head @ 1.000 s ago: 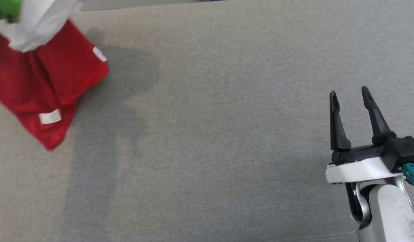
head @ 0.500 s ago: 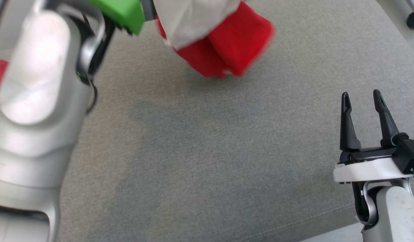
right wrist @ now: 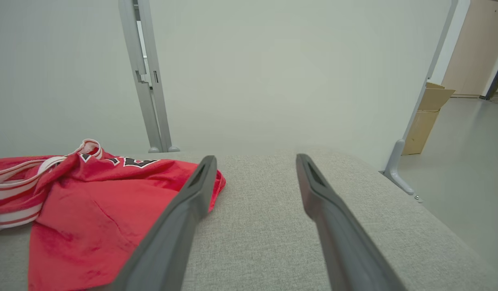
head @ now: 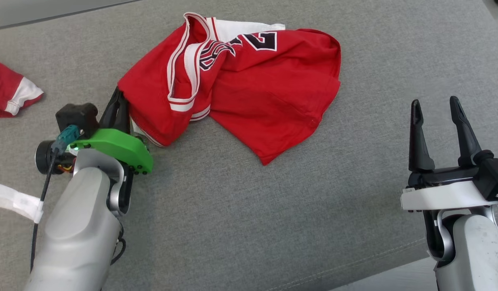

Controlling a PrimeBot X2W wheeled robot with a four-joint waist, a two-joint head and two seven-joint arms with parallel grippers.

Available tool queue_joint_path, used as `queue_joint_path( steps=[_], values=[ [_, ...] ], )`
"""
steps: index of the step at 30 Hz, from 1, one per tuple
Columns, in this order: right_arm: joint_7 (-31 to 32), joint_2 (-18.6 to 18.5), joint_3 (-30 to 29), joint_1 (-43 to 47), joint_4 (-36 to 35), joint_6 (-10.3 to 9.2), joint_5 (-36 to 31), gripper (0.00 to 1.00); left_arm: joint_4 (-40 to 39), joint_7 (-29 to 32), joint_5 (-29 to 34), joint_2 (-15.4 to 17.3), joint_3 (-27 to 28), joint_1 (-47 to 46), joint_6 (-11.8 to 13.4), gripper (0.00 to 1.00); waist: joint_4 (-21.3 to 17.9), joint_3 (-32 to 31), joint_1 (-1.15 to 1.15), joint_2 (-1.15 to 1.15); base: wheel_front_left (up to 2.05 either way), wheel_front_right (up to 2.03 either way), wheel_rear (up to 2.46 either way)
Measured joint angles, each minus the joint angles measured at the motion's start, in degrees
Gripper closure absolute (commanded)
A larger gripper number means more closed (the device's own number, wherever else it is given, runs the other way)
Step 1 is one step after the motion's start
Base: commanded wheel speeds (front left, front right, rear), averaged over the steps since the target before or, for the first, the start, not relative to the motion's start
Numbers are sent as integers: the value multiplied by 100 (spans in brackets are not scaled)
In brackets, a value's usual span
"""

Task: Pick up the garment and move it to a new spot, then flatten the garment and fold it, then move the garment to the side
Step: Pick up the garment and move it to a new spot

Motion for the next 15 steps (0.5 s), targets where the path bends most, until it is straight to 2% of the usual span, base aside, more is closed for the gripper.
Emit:
queue_joint_path(
  steps=[2, 3, 4, 5, 8, 15],
  values=[
    [0, 0, 11, -1, 2, 0, -24, 0, 149, -67, -66, -59, 70, 107, -5, 100, 79, 5, 0, 0, 0, 0, 0],
    [0, 1, 25, -1, 3, 0, -32, 0, 198, -75, -107, -90, 98, 144, -18, 67, 111, 4, 0, 0, 0, 0, 0],
    [0, 3, 45, -1, 7, 0, -32, 0, 245, -110, -110, -131, 124, 184, -36, 25, 153, 3, 0, 0, 0, 0, 0],
    [0, 1, 67, -3, 13, 0, -41, 0, 275, -118, -111, -171, 156, 211, -44, 0, 193, 2, 0, 0, 0, 0, 0],
    [0, 4, 109, -15, 32, 0, -66, 0, 258, -141, -132, -274, 276, 260, -90, 0, 302, -9, 0, 0, 0, 0, 0],
    [0, 3, 172, -17, 225, 0, -55, 0, -490, -148, 200, -428, 727, 682, -265, 0, 535, -162, 0, 0, 0, 0, 0]
  ],
)
